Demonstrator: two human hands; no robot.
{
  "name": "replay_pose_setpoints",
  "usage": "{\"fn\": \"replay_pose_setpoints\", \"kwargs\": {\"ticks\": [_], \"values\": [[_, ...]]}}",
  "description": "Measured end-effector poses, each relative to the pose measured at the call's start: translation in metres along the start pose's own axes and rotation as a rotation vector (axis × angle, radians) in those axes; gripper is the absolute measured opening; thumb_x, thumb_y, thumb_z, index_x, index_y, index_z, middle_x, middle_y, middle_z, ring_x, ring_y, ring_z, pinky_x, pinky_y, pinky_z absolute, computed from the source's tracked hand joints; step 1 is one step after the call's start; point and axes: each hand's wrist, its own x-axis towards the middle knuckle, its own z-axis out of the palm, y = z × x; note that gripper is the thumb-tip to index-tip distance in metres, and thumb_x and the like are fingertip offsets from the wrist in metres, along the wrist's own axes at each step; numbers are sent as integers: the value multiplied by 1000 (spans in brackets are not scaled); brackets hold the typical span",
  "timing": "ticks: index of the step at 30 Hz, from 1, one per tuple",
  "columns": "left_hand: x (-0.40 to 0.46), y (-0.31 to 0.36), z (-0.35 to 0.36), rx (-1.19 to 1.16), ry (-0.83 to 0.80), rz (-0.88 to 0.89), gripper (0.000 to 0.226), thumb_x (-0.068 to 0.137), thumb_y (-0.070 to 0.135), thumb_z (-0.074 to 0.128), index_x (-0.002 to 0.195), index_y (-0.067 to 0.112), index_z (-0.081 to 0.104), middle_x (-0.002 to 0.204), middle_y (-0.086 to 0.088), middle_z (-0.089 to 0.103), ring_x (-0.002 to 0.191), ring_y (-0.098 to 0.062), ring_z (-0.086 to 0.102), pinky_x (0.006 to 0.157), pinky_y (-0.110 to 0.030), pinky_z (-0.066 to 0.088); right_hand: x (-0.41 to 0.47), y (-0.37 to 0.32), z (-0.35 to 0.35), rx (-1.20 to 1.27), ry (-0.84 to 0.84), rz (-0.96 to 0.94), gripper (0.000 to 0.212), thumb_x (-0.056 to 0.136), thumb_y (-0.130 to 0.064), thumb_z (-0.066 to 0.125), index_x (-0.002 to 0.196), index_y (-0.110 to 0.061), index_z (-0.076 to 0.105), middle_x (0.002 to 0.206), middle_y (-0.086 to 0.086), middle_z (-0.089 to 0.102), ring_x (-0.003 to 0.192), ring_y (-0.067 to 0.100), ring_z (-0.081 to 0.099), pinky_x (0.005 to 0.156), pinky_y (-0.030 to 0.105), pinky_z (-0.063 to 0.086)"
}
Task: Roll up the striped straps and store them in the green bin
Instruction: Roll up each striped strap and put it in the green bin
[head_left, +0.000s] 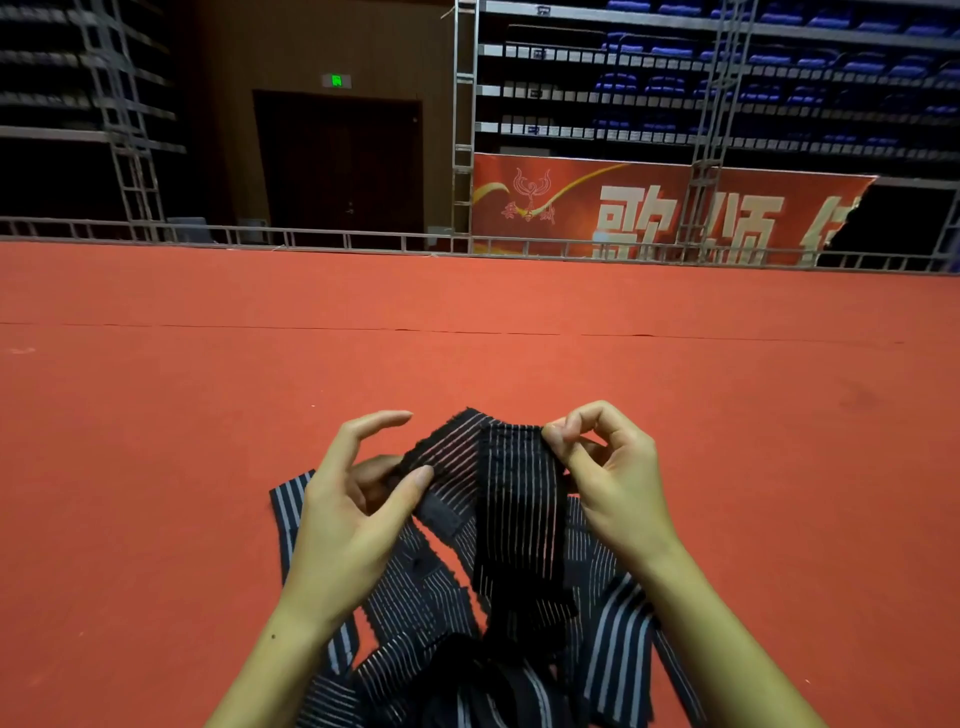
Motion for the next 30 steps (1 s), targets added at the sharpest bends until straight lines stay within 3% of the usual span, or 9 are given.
{"fn": "replay_pose_setpoints", "kwargs": {"ticks": [4,8,10,14,17,21,27,29,30], "values": [[1,1,-2,-67,28,-45,51,95,6,78,134,34,61,86,-21,75,83,-51,66,74,-51,55,-9,-3,-5,0,-17,-7,32,99,-13,74,78,-27,55,86,1,70,79,8,65,72,23,51],[1,-1,-3,-91,82,-127,52,94,5,80,132,36,62,85,-14,80,80,-23,75,84,-36,57,-18,-6,-8,-43,-31,-43,35,100,-11,74,76,-29,54,85,2,71,84,12,67,79,30,54],[0,1,0,-63,79,-101,52,95,7,79,132,39,62,80,-18,77,76,-25,74,80,-41,55,-22,-8,-5,-46,-36,-79,38,100,-6,72,76,-29,54,87,1,71,88,13,70,82,28,53],[1,15,9,98,-99,54,61,99,16,76,149,44,55,77,-20,66,74,-44,63,69,-52,52,-23,-13,3,-63,-77,-125,38,100,-4,72,77,-30,56,92,6,71,96,21,73,86,29,56],[4,20,7,216,-209,111,67,101,26,72,156,53,46,85,-10,69,77,-35,65,73,-51,53,-20,-13,2,-86,-83,-132,35,99,3,71,79,-22,57,92,3,69,93,20,72,84,26,55],[6,15,1,250,-284,66,64,106,35,62,158,61,37,85,-17,65,76,-43,54,72,-55,46,-21,-12,-3,-47,-88,-116,37,100,8,68,79,-21,57,92,6,68,91,16,69,84,25,53],[9,18,6,126,-330,25,40,110,38,61,147,52,59,88,-28,67,70,-45,56,67,-55,46,-23,-13,-4,-17,-179,-108,31,98,9,69,81,-14,59,92,7,70,91,13,70,83,20,52],[12,13,7,134,-334,23,32,110,31,62,137,44,71,87,-19,74,74,-36,66,70,-49,50,-25,-14,-4,-22,-214,-113,33,98,9,69,81,-17,60,93,5,70,92,15,71,83,21,53],[13,11,8,135,-319,15,29,109,29,62,132,43,74,79,-21,70,69,-29,60,65,-48,45,-27,-14,-4,-28,-225,-125,35,98,8,70,81,-21,60,93,4,70,93,17,71,84,23,53]]}}
